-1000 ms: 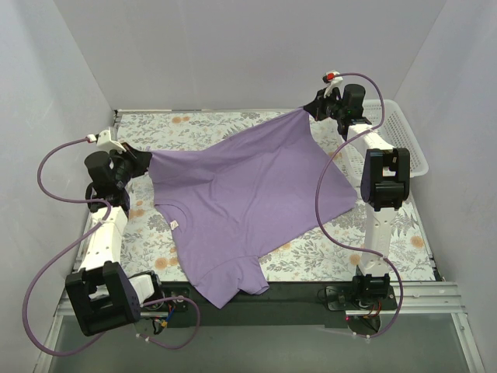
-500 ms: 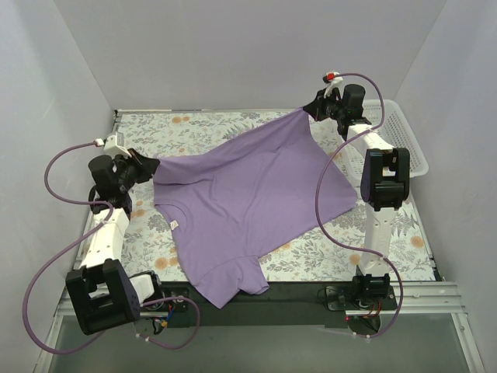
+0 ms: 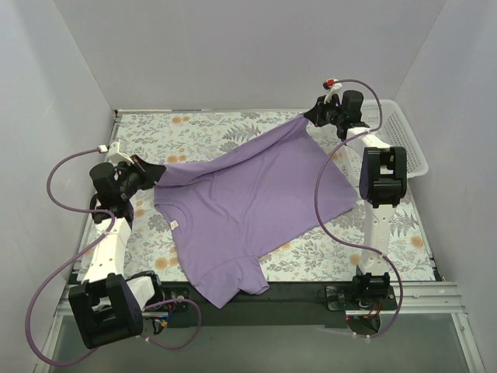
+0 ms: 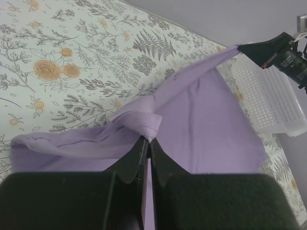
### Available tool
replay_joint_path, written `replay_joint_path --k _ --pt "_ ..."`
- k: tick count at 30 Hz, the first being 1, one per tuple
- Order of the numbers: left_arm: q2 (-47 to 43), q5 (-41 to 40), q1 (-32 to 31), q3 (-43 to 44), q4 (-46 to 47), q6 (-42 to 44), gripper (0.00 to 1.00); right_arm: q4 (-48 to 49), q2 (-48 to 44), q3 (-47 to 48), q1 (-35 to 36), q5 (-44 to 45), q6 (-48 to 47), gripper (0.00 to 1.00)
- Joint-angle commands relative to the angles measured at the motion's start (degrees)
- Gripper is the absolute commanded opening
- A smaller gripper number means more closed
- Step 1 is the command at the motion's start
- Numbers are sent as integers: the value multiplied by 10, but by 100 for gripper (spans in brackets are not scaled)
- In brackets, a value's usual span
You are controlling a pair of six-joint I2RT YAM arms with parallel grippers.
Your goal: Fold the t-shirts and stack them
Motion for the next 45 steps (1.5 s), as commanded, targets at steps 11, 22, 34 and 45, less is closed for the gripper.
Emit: replay_joint_path --k 11,22,34,45 --pt "-55 47 -17 -38 -24 -41 0 23 -25 -32 -20 -5 -6 5" --pt "-64 49 -34 -55 -46 -46 0 23 -38 -62 -20 -4 -18 6" --pt "-58 44 -45 -57 -61 -40 0 23 -47 -71 -20 -1 -44 8" --pt "-54 45 -58 -64 -94 -37 0 23 -119 -154 -21 26 -115 55"
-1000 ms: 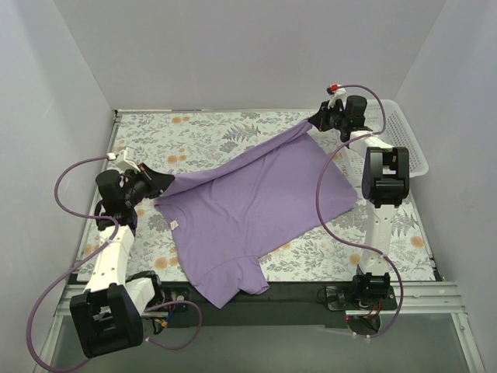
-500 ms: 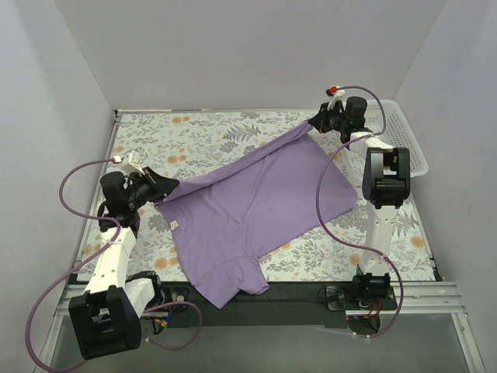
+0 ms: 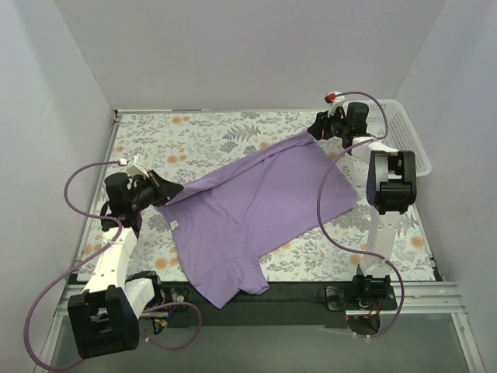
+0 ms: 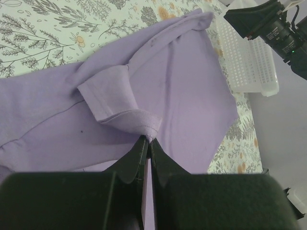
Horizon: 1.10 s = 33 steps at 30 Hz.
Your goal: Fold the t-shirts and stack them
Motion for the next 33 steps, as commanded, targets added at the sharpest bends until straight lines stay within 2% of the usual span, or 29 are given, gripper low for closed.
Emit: replay_joint_path --k 1,3,6,11,16,27,33 --pt "-6 6 -4 -9 -17 8 0 10 -59 -24 -3 12 -42 58" --pt "-8 10 -7 -11 -20 8 0 10 -71 -38 -4 13 -45 67" --pt "-12 12 -12 -14 -28 9 0 10 -94 -49 -3 17 -50 74" --pt "-15 18 -21 -10 -45 17 0 1 -125 -73 -3 -44 -84 81" --pt "-11 18 -29 -7 -56 22 0 -45 -138 -71 -3 -139 -104 81" --pt "29 2 -69 1 -88 27 0 -102 -191 -117 -3 -190 -116 81" --pt "79 -18 -94 13 -119 34 0 -147 -245 -173 2 -201 -140 82"
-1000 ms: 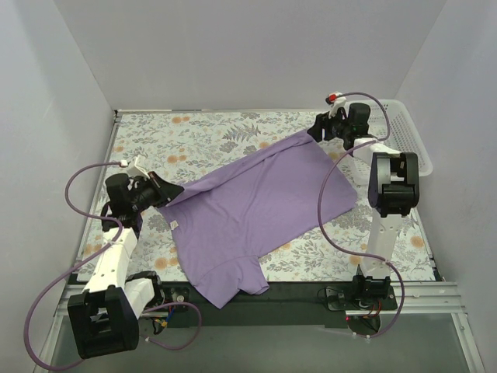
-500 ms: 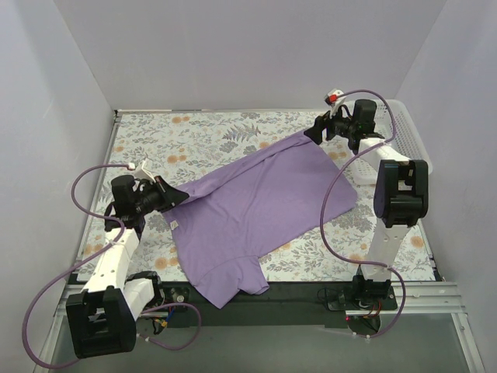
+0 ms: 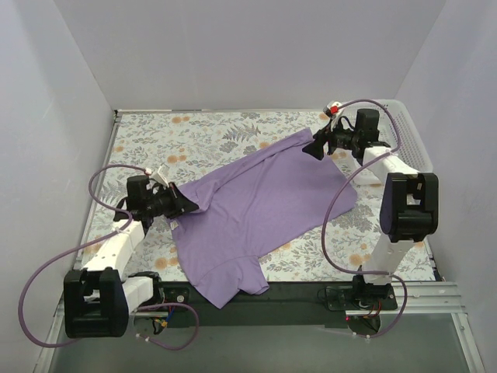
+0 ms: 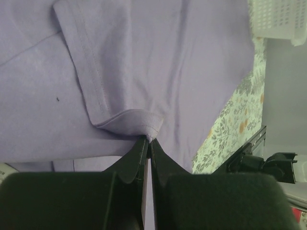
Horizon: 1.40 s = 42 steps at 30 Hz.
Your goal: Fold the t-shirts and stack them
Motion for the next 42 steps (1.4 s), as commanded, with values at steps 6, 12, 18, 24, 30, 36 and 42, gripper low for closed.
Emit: replay_joint_path --k 6,12,18,24,30,36,42 --pt "74 4 -88 58 -65 2 56 -103 -122 -77 11 -17 -63 82" --pt "3 -96 -105 118 -121 9 65 -167 -233 -161 12 -5 -98 83" --pt "94 -163 -105 160 -126 9 59 -187 -309 -267 11 -54 -108 84" --pt "211 -216 -105 204 -77 9 55 -181 -372 -325 -2 -61 -118 87" --pt "278 -249 -105 249 -63 25 54 -180 -376 -332 -10 -76 -117 87" --pt "338 -225 -105 278 -71 60 52 -180 -373 -332 -33 -79 -118 87" --pt "366 -196 -105 291 -76 74 45 -180 -375 -332 -49 -87 -116 87"
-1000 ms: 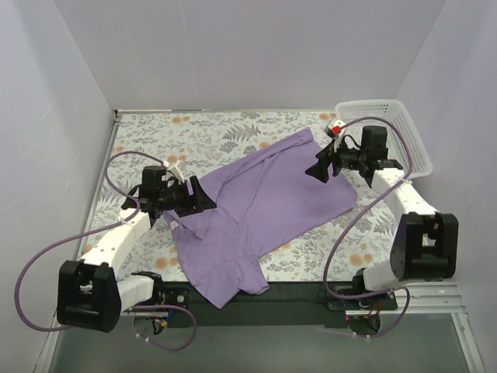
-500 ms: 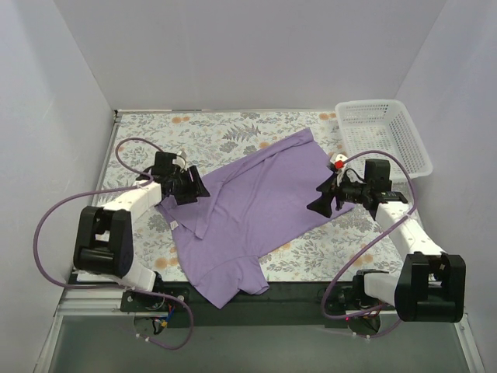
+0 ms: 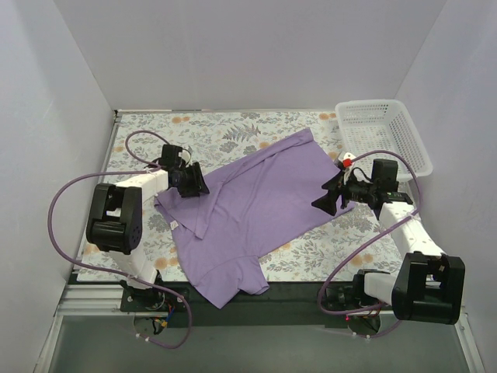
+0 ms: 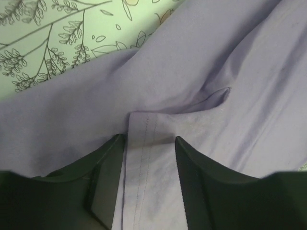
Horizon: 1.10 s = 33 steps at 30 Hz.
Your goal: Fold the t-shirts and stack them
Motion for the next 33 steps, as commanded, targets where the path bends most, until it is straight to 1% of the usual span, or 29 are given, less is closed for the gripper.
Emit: replay_joint_path --k 1,2,3,6,7,8,12,16,17,22,25,26,27,28,29,30,31,32,33 --pt "0 23 1 25 -7 23 40 7 -6 -3 -11 -23 -5 87" --pt "0 26 1 26 -7 24 35 6 -6 -3 -14 -24 -4 87" --pt "-1 38 1 26 -8 26 24 7 -5 -3 -15 -27 -4 87" --pt "-15 50 1 26 -7 29 12 7 -2 -3 -18 -28 -3 87" --pt "-25 53 1 26 -10 30 3 7 -1 -3 -19 -28 -3 87" --pt "-29 53 1 23 -10 31 0 6 -1 -3 -19 -28 -3 87" --pt "-49 75 1 13 -12 37 0 5 3 -3 -20 -27 -3 87" --pt "-68 121 1 4 -9 35 0 5 2 -3 -25 -28 -3 87" --pt "-71 147 0 2 -6 31 0 5 1 -3 -27 -28 -3 87" --pt "-81 204 -17 -8 7 15 0 6 0 -3 -36 -33 -1 87" --pt "-60 281 -46 -9 10 18 0 5 -1 -3 -43 -36 1 87" --pt "-51 325 -63 -10 9 28 2 5 -1 -3 -44 -37 1 87" --pt "-37 391 -71 -10 -3 38 14 5 -1 -4 -45 -37 1 87" --pt "-32 390 -79 2 -21 47 26 5 0 -4 -48 -37 1 87" --pt "-33 367 -85 7 -40 57 39 5 0 -4 -48 -38 1 87" --pt "-49 306 -85 10 -60 66 53 5 0 -5 -49 -39 1 87" --pt "-64 274 -84 8 -60 68 55 5 1 -5 -49 -38 1 87" --pt "-83 244 -83 6 -58 66 56 5 3 -5 -49 -36 0 87" --pt "-127 192 -84 3 -41 59 57 5 5 -5 -49 -36 0 87"
